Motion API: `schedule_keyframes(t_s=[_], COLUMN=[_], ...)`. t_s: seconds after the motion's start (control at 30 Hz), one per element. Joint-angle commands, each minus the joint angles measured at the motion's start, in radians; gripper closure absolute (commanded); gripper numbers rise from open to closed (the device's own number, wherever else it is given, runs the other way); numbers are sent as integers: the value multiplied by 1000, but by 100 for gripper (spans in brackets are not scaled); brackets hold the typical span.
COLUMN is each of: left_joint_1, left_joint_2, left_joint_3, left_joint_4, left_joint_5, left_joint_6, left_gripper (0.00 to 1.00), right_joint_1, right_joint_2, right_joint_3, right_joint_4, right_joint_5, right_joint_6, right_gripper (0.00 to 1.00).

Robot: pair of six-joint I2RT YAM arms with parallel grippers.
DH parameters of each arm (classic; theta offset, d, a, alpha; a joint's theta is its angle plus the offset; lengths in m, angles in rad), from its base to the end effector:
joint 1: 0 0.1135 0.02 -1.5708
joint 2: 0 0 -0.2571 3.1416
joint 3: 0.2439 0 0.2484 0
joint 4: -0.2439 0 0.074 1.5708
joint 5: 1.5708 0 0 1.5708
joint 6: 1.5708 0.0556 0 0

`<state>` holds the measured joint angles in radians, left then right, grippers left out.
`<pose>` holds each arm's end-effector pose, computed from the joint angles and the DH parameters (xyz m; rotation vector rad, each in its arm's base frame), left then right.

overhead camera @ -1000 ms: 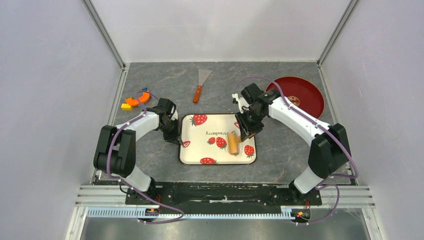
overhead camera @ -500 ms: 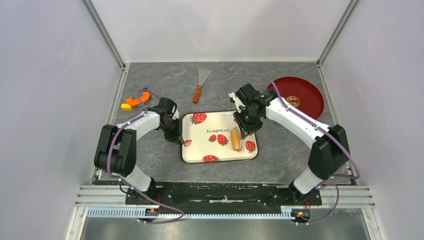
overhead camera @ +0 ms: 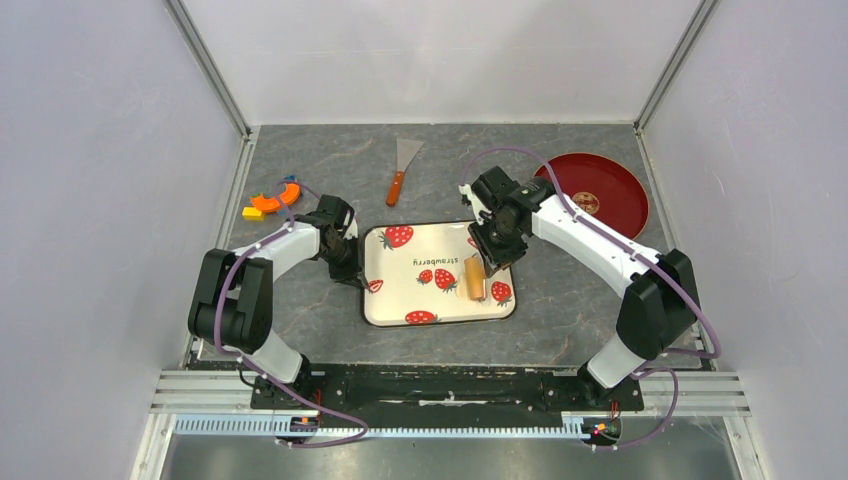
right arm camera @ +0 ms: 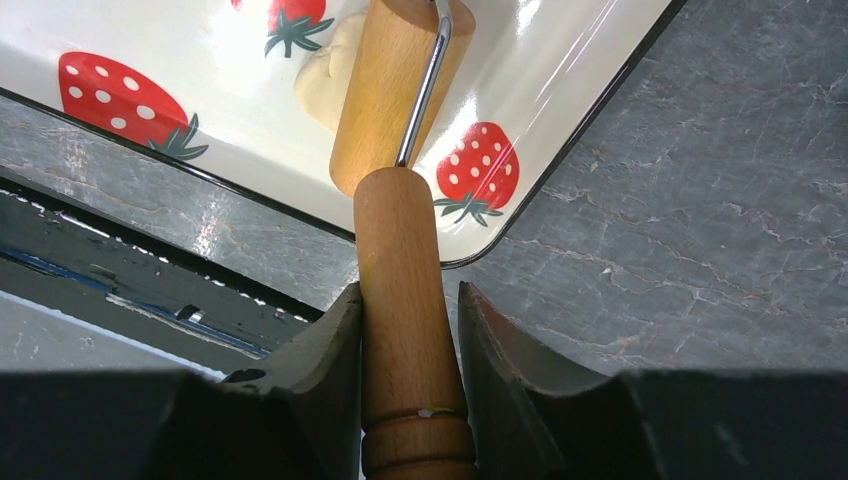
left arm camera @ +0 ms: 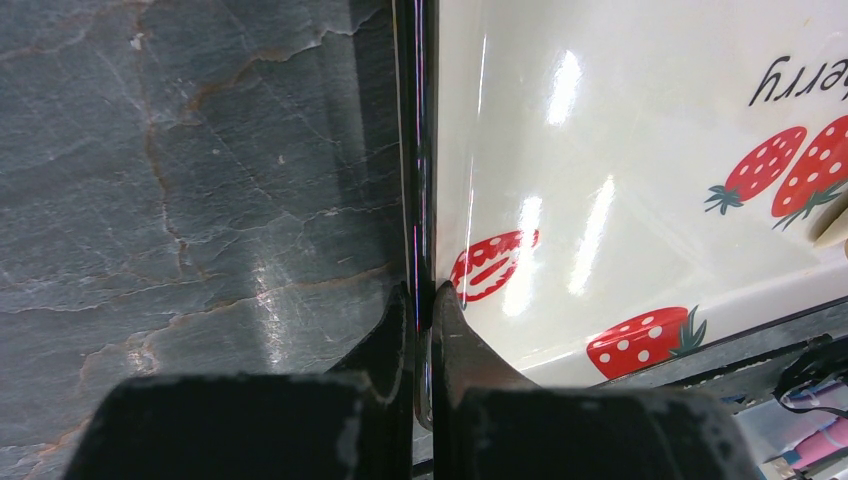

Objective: Roll out the dumpling wrappers from the dough

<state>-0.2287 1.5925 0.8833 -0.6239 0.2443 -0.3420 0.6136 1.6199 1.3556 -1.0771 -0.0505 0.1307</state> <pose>0.2674 -0.0761 0.1347 -0.1238 2.9475 -0.4466 0.2522 0.1810 0.2391 -0.7113 2.8527 0.1923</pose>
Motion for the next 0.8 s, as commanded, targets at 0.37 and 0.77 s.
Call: schedule_keyframes(t_s=[0.37, 0.77], left_joint_1=[15, 15], left_joint_2=[0, 6], left_joint_3=[13, 14], left_joint_4=[-56, -55], left_joint_5=[-152, -154], left_joint_6=[51, 51], left_gripper=[98, 98], right_joint_1=[-51, -58], right_joint_2=[105, 131], right_joint_3=[-81, -98], right_joint_4=[-82, -91], right_joint_5=[386, 416], right_joint_6=[-47, -51], right_gripper=[100, 100])
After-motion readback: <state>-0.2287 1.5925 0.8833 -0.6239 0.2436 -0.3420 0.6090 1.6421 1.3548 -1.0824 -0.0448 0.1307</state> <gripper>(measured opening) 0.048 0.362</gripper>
